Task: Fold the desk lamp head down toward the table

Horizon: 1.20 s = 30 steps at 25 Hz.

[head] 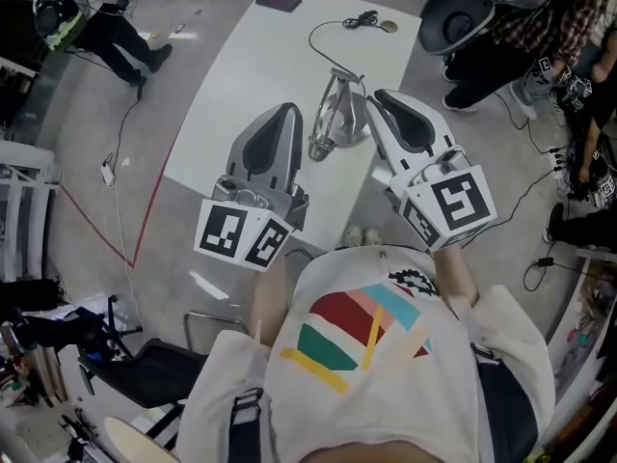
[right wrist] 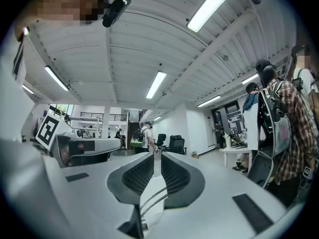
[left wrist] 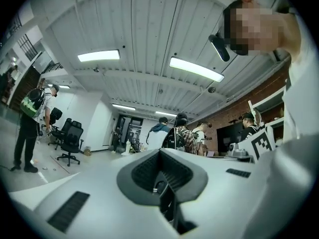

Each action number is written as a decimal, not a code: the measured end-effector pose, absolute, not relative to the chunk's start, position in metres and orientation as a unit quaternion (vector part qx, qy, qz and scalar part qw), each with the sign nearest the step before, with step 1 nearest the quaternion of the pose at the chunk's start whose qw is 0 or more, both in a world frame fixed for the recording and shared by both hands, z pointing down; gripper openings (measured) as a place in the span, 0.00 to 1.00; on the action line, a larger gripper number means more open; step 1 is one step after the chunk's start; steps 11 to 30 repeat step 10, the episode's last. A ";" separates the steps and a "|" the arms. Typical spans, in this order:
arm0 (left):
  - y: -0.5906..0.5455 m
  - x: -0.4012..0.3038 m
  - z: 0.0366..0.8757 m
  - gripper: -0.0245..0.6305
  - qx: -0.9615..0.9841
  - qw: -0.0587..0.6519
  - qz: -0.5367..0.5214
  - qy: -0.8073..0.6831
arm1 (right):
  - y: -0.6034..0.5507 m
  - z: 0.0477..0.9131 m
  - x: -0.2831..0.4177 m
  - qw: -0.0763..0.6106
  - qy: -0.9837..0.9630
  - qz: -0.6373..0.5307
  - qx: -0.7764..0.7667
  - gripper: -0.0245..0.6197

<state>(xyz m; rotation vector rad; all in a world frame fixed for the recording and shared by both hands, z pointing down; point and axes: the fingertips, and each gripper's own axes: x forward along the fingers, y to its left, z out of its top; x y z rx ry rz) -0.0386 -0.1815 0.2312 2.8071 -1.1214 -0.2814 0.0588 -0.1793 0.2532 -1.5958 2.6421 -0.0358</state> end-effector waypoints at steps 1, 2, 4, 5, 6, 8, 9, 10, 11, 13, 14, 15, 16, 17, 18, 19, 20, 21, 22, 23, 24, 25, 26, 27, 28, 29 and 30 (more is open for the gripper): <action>-0.180 -0.038 0.230 0.11 0.924 0.051 -0.092 -0.367 | -0.178 0.252 0.058 0.028 0.856 -0.010 -0.516 0.12; -0.178 -0.038 0.229 0.11 0.925 0.049 -0.091 -0.366 | -0.177 0.251 0.057 0.028 0.856 -0.010 -0.516 0.12; -0.176 -0.038 0.227 0.11 0.925 0.046 -0.090 -0.366 | -0.175 0.249 0.056 0.027 0.857 -0.007 -0.514 0.12; -0.177 -0.038 0.227 0.11 0.925 0.046 -0.089 -0.367 | -0.175 0.249 0.056 0.026 0.859 -0.004 -0.512 0.12; -0.178 -0.038 0.228 0.11 0.924 0.047 -0.088 -0.368 | -0.176 0.249 0.056 0.023 0.860 -0.001 -0.510 0.12; -0.182 -0.039 0.231 0.11 0.923 0.052 -0.087 -0.370 | -0.179 0.252 0.056 0.018 0.861 0.002 -0.509 0.12; -0.184 -0.040 0.234 0.11 0.923 0.055 -0.087 -0.372 | -0.180 0.254 0.056 0.016 0.860 0.002 -0.510 0.12; -0.186 -0.041 0.236 0.11 0.922 0.057 -0.086 -0.373 | -0.181 0.256 0.056 0.014 0.859 0.002 -0.512 0.12; -0.186 -0.041 0.236 0.11 0.922 0.057 -0.086 -0.373 | -0.181 0.256 0.056 0.014 0.859 0.002 -0.512 0.12; -0.186 -0.041 0.236 0.11 0.922 0.057 -0.086 -0.373 | -0.181 0.256 0.056 0.014 0.859 0.002 -0.512 0.12; -0.186 -0.041 0.236 0.11 0.922 0.057 -0.086 -0.373 | -0.181 0.256 0.056 0.014 0.859 0.002 -0.512 0.12; -0.186 -0.041 0.236 0.11 0.922 0.057 -0.086 -0.373 | -0.181 0.256 0.056 0.014 0.859 0.002 -0.512 0.12; -0.186 -0.041 0.236 0.11 0.922 0.057 -0.086 -0.373 | -0.181 0.256 0.056 0.014 0.859 0.002 -0.512 0.12; -0.186 -0.041 0.236 0.11 0.922 0.057 -0.086 -0.373 | -0.181 0.256 0.056 0.014 0.859 0.002 -0.512 0.12; -0.186 -0.041 0.236 0.11 0.922 0.057 -0.086 -0.373 | -0.181 0.256 0.056 0.014 0.859 0.002 -0.512 0.12; -0.186 -0.041 0.236 0.11 0.922 0.057 -0.086 -0.373 | -0.181 0.256 0.056 0.014 0.859 0.002 -0.512 0.12; -0.186 -0.041 0.236 0.11 0.922 0.057 -0.086 -0.373 | -0.181 0.256 0.056 0.014 0.859 0.002 -0.512 0.12; -0.186 -0.041 0.236 0.11 0.922 0.057 -0.086 -0.373 | -0.181 0.256 0.056 0.014 0.859 0.002 -0.512 0.12; -0.186 -0.041 0.236 0.11 0.922 0.057 -0.086 -0.373 | -0.181 0.256 0.056 0.014 0.859 0.002 -0.512 0.12; -0.186 -0.041 0.236 0.11 0.922 0.057 -0.086 -0.373 | -0.181 0.256 0.056 0.014 0.859 0.002 -0.512 0.12; -0.186 -0.041 0.236 0.11 0.922 0.057 -0.086 -0.373 | -0.181 0.256 0.056 0.014 0.859 0.002 -0.512 0.12; -0.186 -0.041 0.236 0.11 0.922 0.057 -0.086 -0.373 | -0.181 0.256 0.056 0.014 0.859 0.002 -0.512 0.12; -0.186 -0.041 0.236 0.11 0.922 0.057 -0.086 -0.373 | -0.181 0.256 0.056 0.014 0.859 0.002 -0.512 0.12; -0.186 -0.041 0.236 0.11 0.922 0.057 -0.086 -0.373 | -0.181 0.256 0.056 0.014 0.859 0.002 -0.512 0.12; -0.186 -0.041 0.236 0.11 0.922 0.057 -0.086 -0.373 | -0.181 0.256 0.056 0.014 0.859 0.002 -0.512 0.12; -0.186 -0.041 0.236 0.11 0.922 0.057 -0.086 -0.373 | -0.181 0.256 0.056 0.014 0.859 0.002 -0.512 0.12; -0.186 -0.041 0.236 0.11 0.922 0.057 -0.086 -0.373 | -0.181 0.256 0.056 0.014 0.859 0.002 -0.512 0.12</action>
